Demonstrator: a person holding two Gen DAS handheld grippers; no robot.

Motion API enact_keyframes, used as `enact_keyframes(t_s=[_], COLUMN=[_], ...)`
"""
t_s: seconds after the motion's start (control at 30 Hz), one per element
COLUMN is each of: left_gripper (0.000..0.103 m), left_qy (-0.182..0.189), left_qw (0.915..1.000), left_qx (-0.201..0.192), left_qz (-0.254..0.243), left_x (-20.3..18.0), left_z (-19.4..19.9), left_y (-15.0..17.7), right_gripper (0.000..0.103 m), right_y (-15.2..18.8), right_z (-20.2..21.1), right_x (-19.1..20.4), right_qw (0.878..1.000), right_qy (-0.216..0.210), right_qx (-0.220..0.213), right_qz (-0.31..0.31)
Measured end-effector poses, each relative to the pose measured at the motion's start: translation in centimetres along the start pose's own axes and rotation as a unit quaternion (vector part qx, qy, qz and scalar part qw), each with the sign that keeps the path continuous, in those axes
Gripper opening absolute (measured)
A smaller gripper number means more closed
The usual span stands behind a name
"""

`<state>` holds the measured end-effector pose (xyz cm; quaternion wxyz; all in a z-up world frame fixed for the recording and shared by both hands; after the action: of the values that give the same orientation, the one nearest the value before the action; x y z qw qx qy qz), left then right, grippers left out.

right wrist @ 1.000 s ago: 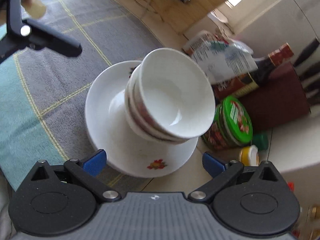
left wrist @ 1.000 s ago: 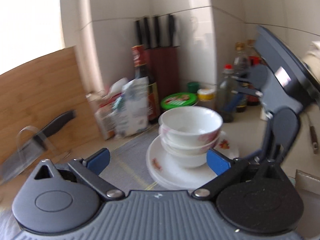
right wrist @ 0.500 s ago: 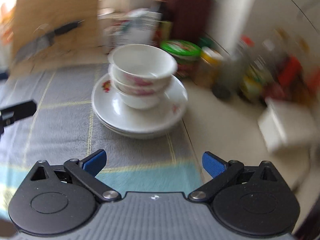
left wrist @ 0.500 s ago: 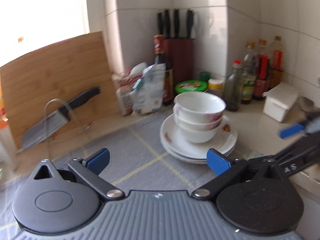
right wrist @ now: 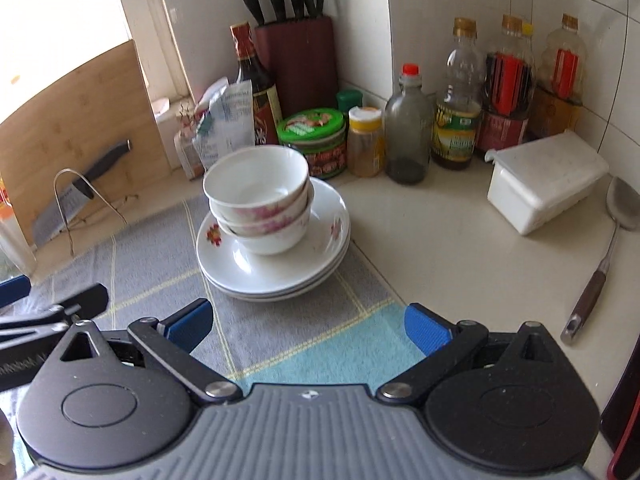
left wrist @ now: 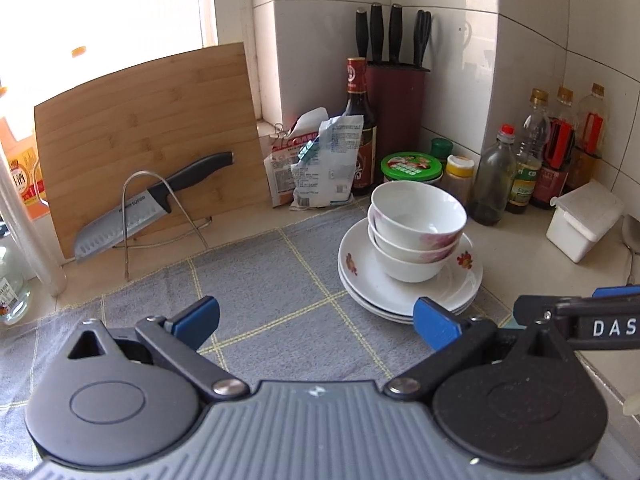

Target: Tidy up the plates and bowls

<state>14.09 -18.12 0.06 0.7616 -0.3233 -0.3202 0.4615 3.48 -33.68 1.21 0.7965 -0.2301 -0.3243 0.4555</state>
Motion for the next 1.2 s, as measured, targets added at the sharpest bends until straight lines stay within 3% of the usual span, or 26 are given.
enact_keyframes(t_s=[1.2], left_gripper=[0.102], left_qy=[-0.006], left_qw=[0.9997], left_qx=[0.009], left_qz=[0.023], left_x=[-0.05], left_z=[0.15], left_y=[-0.61], right_gripper=[0.103], right_y=[-1.15], right_z=[0.08], right_x=[0.37], right_qw=[1.0], right_qy=[0.007], right_qx=[-0.002], right_qz=[0.024])
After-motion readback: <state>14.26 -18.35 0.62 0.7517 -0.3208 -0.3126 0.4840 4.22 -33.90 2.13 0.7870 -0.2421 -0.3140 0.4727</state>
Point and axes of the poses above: each gripper's, at about its wrist camera, not at the fingertips, and z roughly against the way its jaws point, x to its left, y to its underside, the point moved 4 cm from there along -z, roughly the way its jaws point, and after that the axes turned 15 degrees about -y, right-handed, at the moved point
